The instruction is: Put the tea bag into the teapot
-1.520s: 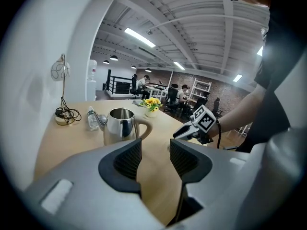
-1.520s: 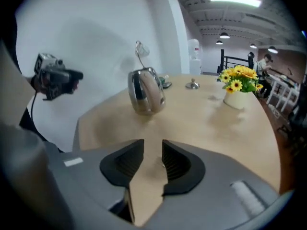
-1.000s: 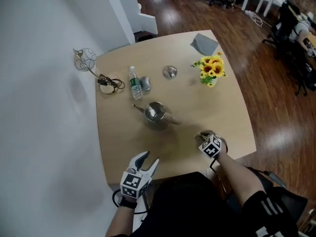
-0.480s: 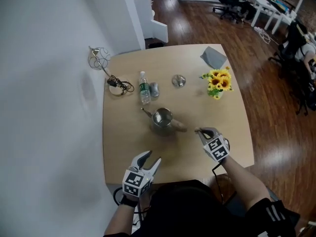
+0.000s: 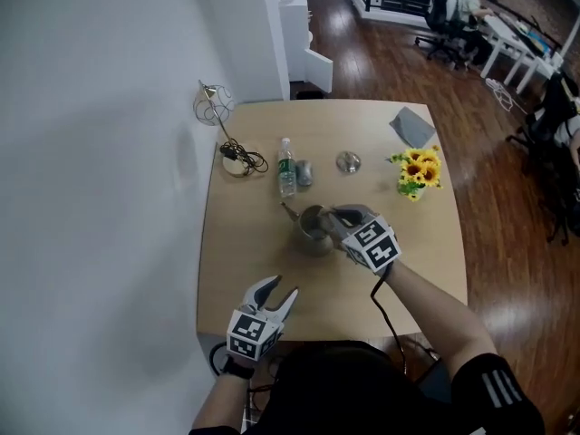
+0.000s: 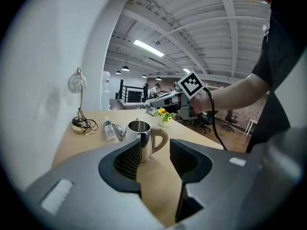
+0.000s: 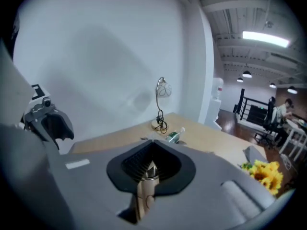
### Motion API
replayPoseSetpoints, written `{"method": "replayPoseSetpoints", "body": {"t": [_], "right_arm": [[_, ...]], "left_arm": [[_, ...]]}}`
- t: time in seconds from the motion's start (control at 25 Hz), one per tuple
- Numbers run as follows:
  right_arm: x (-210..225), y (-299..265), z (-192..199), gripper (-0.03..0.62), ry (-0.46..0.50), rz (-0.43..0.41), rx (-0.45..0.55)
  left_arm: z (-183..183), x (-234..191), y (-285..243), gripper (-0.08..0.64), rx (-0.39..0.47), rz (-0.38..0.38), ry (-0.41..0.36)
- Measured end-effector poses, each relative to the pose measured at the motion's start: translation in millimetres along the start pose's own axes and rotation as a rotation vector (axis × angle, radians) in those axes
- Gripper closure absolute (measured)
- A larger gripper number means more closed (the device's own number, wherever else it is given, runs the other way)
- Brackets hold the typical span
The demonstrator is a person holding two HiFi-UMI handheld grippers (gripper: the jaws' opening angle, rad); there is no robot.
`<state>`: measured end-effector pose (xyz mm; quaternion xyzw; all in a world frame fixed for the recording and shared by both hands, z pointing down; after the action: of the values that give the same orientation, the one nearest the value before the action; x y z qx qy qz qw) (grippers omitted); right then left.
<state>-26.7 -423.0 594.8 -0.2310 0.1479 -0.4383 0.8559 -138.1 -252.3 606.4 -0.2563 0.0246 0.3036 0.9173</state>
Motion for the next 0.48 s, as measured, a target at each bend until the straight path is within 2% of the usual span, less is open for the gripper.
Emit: {"method": "replayPoseSetpoints", "body": {"t": [0.12,0.32,0.48], "right_arm": [[-8.0,-26.0,7.3,0.583,-0.041,-0.023,-0.070],[-15.4,-57.7,43.5,0.578,0.051,-0.029,-0.201],[-19.3,-61.0,54.6,0.506,0.027,-0.057,-0.205]], "left_arm": [[4.2,-3.0,7.9,0.380,0.010,-0.018,0.026],[11.2,-8.2,16.6,0.380,0.013,-0.045,0.047],[14.7,-8.7,22.6,0.380,0.014,-0.060,0.054]]}}
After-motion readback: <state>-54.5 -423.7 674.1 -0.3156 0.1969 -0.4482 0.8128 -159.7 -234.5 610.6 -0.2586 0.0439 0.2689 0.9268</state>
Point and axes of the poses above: the fingertips, and each gripper's own axes: y backward along the fingers, x to its right, z out of its underside, the point moved 2 cm from there along y, backward along the fingers, and after that the axes turned 3 degrees about y, right-handed, at the moved point
